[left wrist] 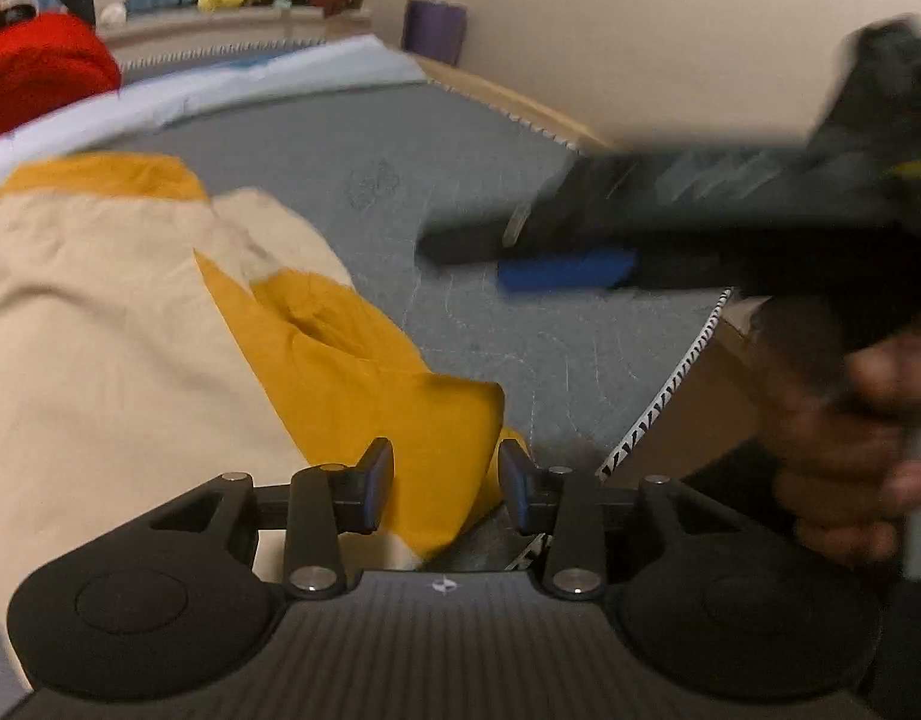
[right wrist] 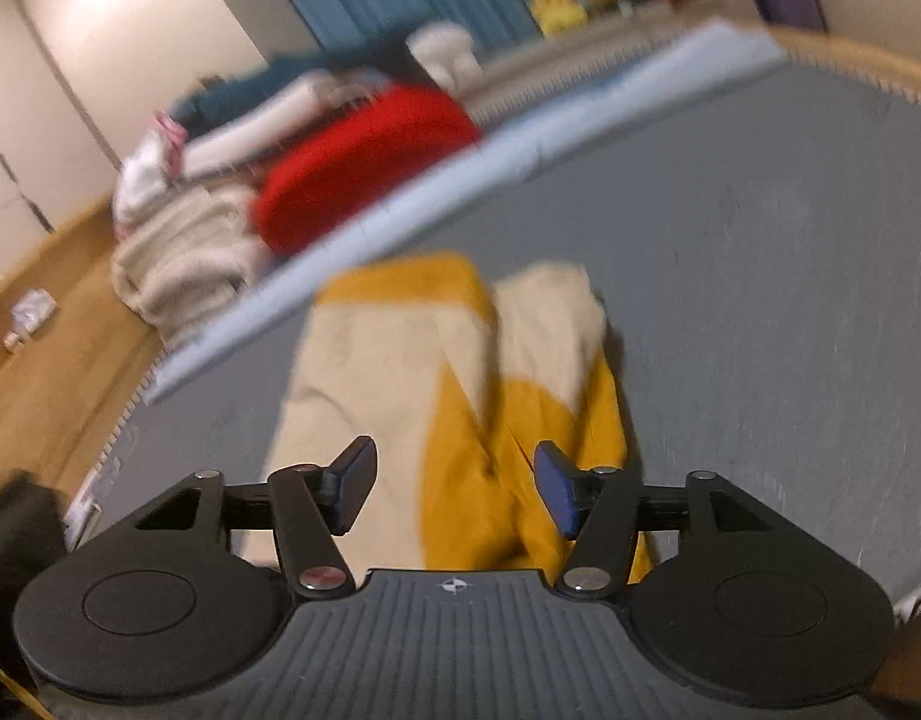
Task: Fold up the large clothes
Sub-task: 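Fold the yellow corner over the jacket with the left gripper and release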
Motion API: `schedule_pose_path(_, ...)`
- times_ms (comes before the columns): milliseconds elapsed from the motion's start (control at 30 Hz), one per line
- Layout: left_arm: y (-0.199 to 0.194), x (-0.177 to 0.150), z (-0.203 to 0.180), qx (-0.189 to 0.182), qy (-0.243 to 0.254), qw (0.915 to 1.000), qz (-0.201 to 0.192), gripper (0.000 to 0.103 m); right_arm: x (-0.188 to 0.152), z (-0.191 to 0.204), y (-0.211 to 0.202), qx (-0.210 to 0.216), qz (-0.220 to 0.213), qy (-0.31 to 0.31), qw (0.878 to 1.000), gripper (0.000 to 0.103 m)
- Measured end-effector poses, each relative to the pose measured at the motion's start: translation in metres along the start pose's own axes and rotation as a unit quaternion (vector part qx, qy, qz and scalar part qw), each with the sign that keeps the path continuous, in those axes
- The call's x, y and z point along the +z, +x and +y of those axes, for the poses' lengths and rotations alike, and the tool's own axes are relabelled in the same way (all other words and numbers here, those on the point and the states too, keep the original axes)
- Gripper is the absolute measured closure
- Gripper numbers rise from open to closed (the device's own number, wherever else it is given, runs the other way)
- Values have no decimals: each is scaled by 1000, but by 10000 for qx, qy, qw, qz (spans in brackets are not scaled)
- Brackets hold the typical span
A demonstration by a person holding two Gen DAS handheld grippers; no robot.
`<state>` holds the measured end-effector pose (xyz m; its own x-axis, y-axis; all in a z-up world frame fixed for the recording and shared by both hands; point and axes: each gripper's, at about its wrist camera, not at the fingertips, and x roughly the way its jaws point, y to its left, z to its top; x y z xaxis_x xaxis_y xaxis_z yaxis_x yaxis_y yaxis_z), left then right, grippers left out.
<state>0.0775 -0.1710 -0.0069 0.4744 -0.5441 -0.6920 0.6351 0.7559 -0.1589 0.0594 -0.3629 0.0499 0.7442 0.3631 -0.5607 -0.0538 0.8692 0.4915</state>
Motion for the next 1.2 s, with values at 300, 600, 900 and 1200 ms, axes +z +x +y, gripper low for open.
schedule_pose_path(300,-73,-47,79,1197,-554,9900,-503,53,-31,18,46,-547,1269,-74,9904,42)
schedule_pose_path(600,-99,-54,120,1563,-914,9814,-631,53,-30,23,38,-664,890,-407,9930,102)
schedule_pose_path(900,-72,-41,111,1470,-774,9856,-300,53,-13,1,-33,-1135,-477,-618,9905,103)
schedule_pose_path(1200,-49,-41,118,1145,-885,9891,267,51,-25,-22,-1,-1848,434,-866,9780,103)
